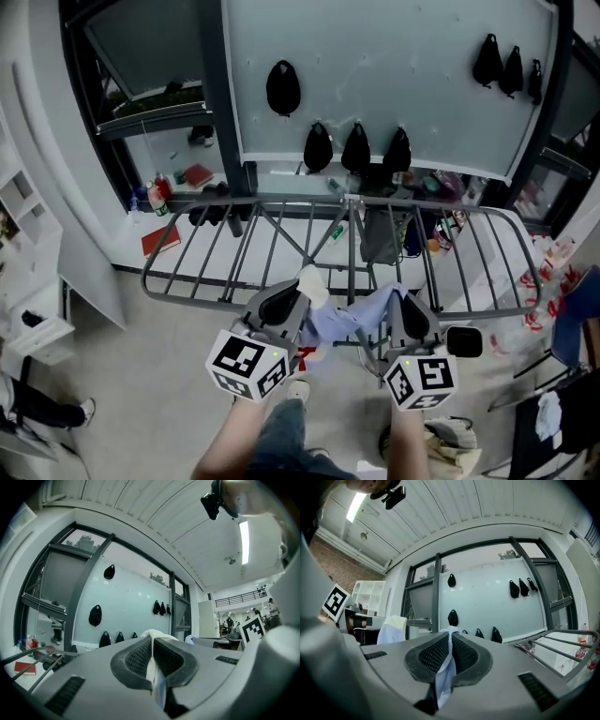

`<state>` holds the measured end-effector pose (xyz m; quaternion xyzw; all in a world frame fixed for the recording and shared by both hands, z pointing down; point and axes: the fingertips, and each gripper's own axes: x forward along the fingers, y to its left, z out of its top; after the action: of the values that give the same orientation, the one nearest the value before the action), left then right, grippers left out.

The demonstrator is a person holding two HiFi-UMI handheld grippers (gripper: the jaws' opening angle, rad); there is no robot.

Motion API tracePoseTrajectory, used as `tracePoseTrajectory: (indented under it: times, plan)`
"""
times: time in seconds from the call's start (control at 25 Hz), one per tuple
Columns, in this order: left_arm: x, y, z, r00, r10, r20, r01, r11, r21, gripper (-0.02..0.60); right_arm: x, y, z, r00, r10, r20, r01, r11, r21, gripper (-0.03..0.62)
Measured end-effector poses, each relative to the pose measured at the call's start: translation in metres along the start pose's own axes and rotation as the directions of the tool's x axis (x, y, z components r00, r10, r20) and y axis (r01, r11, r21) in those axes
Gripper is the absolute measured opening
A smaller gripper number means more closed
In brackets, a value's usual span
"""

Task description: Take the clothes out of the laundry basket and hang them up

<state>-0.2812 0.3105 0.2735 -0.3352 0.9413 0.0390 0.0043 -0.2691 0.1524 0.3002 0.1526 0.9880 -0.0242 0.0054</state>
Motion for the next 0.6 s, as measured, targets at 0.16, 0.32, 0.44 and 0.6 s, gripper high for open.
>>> tracePoseTrajectory:
  times: [0.16,0.32,0.44,0.6]
  plan:
    - [0.031,0.031,0.003,1.0,0.004,0.015,-0.004,1.0,-0.004,0.026,0.043,-0.004,0.002,1.0,0.009,-0.003,-0.009,1.0,-0.02,0.014]
    - [0.073,0.067,-0.001,1.0,0.008,0.025,-0.008,1.0,-0.017,0.026,0.094,-0.018,-0.002,1.0,0.014,-0.007,-0.015,0.999,-0.036,0.014]
    - [0.109,0.093,-0.01,1.0,0.004,0.009,-0.004,0.999,-0.034,0.026,0.136,-0.033,-0.004,1.0,0.009,-0.012,-0.009,0.999,-0.036,0.014]
    - [0.155,0.131,-0.017,1.0,-0.004,-0.018,0.003,0.999,-0.052,0.026,0.195,-0.05,-0.005,1.0,0.002,-0.021,-0.003,1.0,-0.029,0.014]
